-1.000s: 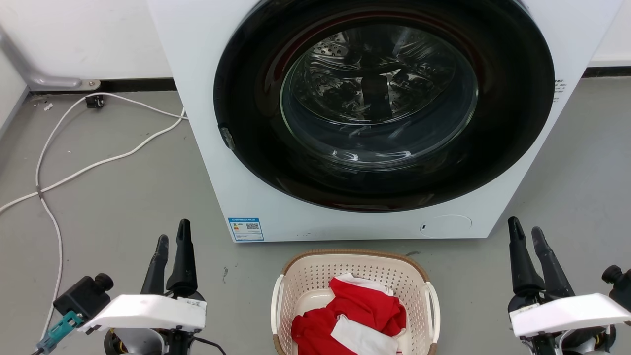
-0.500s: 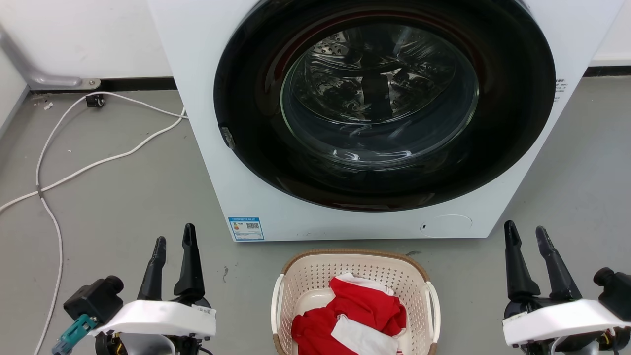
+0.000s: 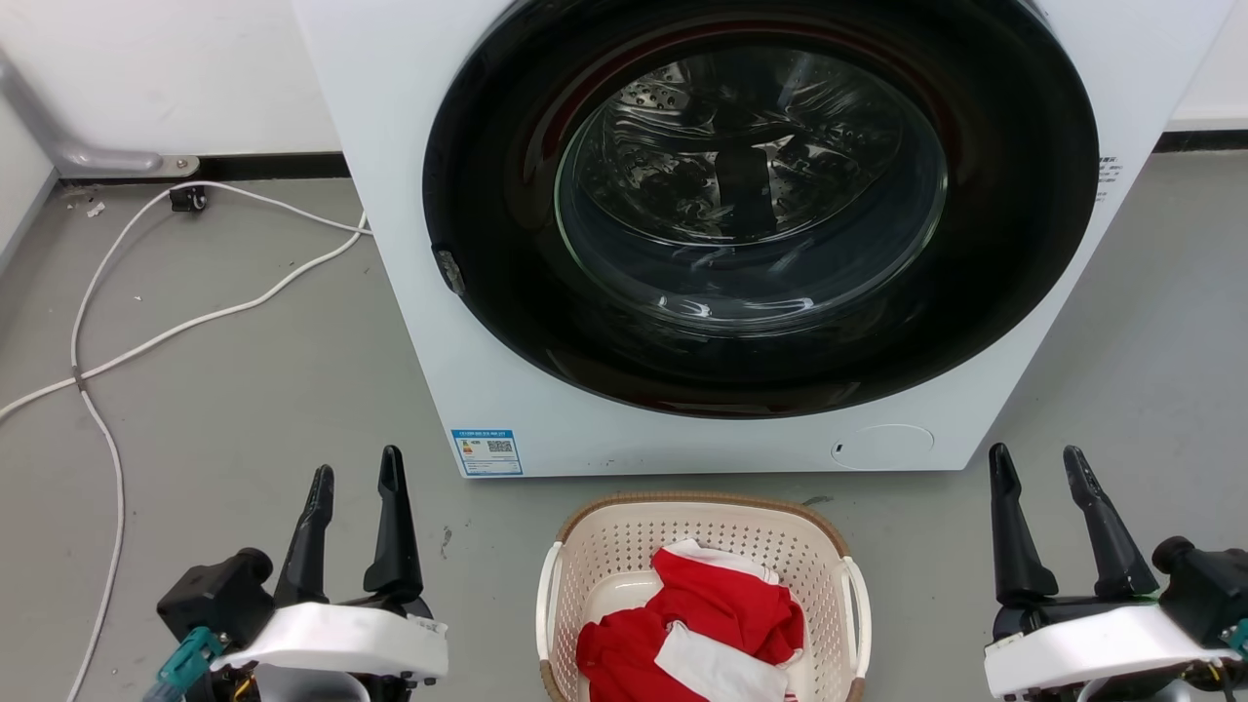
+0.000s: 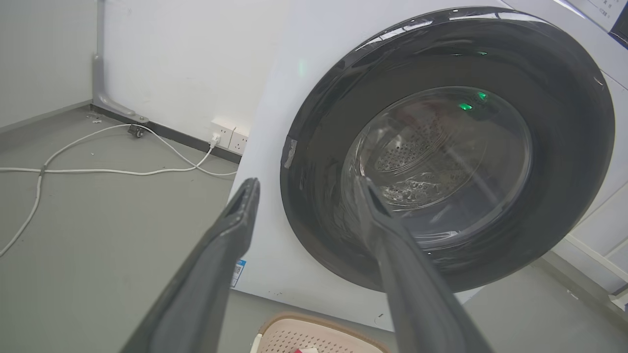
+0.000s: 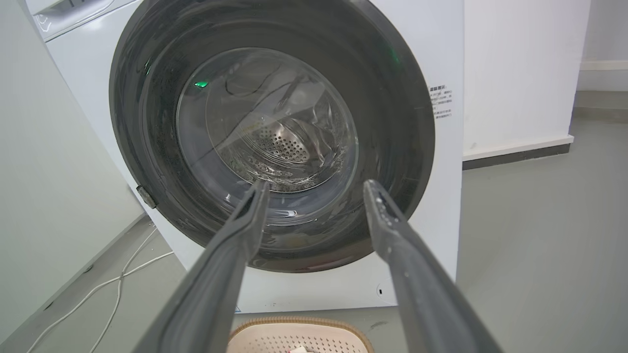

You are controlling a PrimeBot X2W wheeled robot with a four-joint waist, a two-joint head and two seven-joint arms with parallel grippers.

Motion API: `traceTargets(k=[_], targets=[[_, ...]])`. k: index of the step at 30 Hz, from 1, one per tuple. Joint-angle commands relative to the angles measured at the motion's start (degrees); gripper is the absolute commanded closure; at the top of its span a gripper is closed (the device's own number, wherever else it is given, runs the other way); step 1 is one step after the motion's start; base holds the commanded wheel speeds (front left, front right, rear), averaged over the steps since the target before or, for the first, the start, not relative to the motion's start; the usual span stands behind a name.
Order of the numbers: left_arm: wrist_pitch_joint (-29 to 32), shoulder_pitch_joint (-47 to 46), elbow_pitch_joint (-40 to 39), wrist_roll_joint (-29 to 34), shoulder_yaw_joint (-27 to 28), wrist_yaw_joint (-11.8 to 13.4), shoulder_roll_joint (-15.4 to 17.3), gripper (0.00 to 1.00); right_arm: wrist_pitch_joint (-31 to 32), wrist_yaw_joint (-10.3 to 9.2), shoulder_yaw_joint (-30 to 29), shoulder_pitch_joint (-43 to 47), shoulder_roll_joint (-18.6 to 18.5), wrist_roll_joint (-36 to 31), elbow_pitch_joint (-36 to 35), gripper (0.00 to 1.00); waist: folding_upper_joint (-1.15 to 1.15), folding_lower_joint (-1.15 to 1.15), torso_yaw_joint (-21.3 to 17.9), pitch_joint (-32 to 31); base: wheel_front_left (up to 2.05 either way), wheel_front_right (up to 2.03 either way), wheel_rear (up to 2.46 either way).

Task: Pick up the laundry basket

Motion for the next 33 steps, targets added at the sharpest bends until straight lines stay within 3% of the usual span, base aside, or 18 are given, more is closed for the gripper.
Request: traceTargets(k=[1,16,33], targets=[[-0.4,0.2,-0.8,1.4,-0.2,0.3,0.2,0.0,-0.5,-0.02,0.1,0.4,-0.3,-1.5,-0.9,0.0,0.0,0.0,0.0,0.0,0.0,0.0,0.0],[-2.4,1.1,-1.5,9.5,-1.6,1.2,0.2,0.0,-2.5,-0.02,0.3,1.6,-0.3,-9.0,-2.6,0.0,0.0,0.0,-0.1,0.0,0.0,0.0,0.0],[-4.3,2.1,-2.6,16.4,-2.0,0.1,0.2,0.0,-4.4,-0.02,0.9,2.9,-0.3,-16.8,-4.3,0.0,0.0,0.0,0.0,-0.1,0.0,0.0,0.0]])
